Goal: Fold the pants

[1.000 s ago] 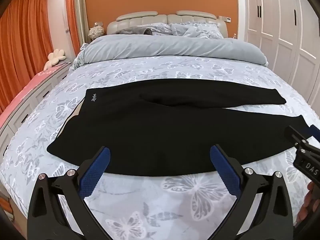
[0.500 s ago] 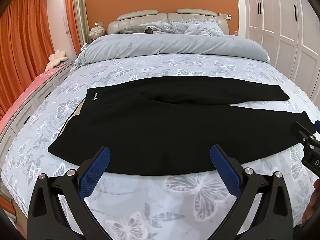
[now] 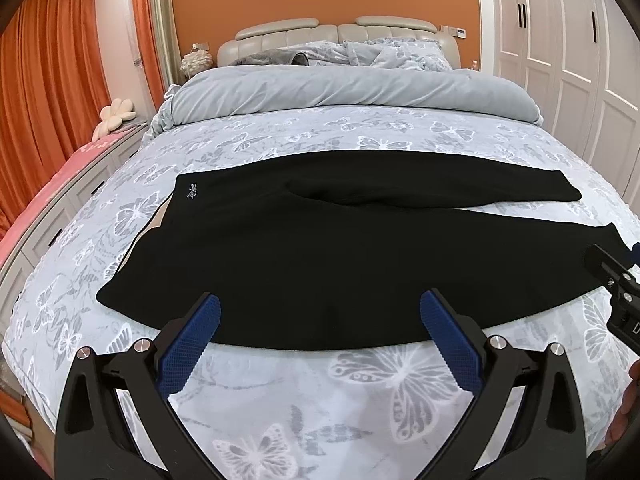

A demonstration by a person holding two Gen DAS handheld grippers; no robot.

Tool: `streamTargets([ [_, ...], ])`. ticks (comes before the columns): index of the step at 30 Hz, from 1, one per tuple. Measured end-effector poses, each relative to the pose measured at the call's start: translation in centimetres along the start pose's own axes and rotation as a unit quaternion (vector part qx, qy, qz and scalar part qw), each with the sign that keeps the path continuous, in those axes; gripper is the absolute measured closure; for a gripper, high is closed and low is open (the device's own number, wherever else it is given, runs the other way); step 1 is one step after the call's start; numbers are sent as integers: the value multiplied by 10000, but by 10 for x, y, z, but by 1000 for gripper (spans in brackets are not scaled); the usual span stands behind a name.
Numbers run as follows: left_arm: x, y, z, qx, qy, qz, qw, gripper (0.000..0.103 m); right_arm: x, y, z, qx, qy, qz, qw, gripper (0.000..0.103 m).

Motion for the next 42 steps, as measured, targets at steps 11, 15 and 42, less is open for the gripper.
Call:
streamTargets([
  [11, 2, 4, -2, -2, 18, 9, 10000, 5, 3, 2, -1, -8, 26, 16, 10000, 5],
  [15, 3, 5, -3, 0, 21, 6, 10000, 5, 3, 2, -2, -11, 32, 19, 10000, 5],
  [42, 3, 4, -3, 11, 36, 19, 10000, 5, 5, 2, -4, -29, 59, 37, 10000, 5],
])
Point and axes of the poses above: each gripper's, at about its wrist camera, not at the fingertips, and x roughly the way its jaws point, y to its left, z to its top, the point moved 1 cm from there along x, roughly the way its jaws point, and after that the axes turned 5 degrees about -x, right-handed, at the moved point
